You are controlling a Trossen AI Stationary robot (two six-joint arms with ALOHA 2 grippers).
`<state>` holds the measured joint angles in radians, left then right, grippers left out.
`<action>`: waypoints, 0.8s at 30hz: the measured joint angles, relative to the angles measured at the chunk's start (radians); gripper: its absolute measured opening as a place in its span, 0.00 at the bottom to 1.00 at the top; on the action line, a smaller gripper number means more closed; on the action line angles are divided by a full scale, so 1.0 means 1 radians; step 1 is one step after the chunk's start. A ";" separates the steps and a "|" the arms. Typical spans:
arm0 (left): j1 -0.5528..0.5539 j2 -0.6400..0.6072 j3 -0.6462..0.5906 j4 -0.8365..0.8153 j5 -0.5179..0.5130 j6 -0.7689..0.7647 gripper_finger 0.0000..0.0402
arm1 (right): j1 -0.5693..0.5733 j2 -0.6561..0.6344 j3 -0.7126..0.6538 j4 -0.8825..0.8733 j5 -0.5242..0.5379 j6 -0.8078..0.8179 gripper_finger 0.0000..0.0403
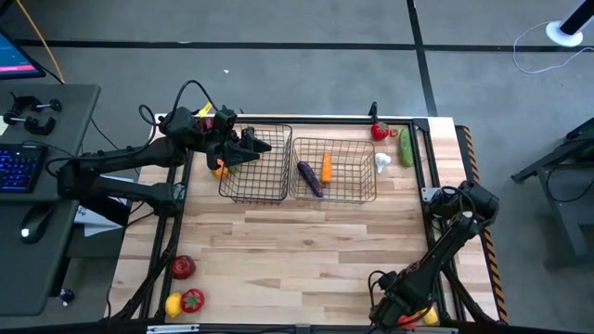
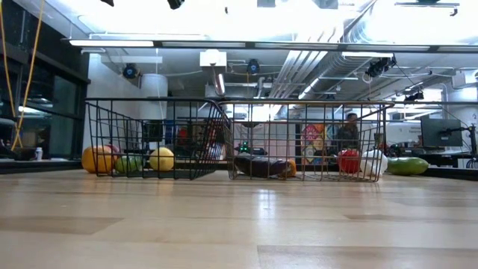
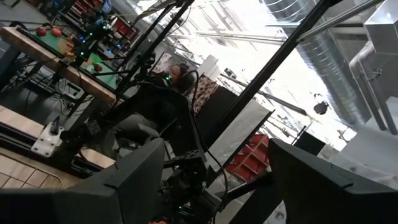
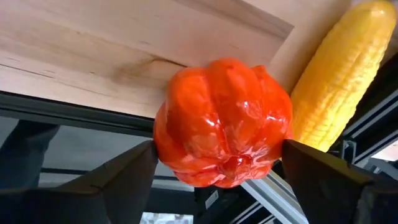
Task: Sort produce into baskets
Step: Put the pumpkin into the right wire basket
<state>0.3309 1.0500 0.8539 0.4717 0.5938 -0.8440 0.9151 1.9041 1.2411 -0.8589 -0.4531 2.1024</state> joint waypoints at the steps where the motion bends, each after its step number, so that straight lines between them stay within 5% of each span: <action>1: 0.000 0.000 0.000 0.000 0.000 0.000 0.69 | -0.001 -0.003 -0.001 0.000 0.004 0.008 0.81; 13: 0.000 0.000 0.000 0.000 0.000 0.000 0.69 | -0.062 -0.025 -0.005 -0.012 0.101 -0.027 0.81; 24: 0.000 -0.001 0.000 0.000 0.000 0.001 0.69 | -0.187 -0.028 -0.003 -0.042 0.165 -0.232 0.81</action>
<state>0.3313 1.0492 0.8539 0.4721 0.5941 -0.8433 0.7280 1.8763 1.2377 -0.9012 -0.2880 1.8708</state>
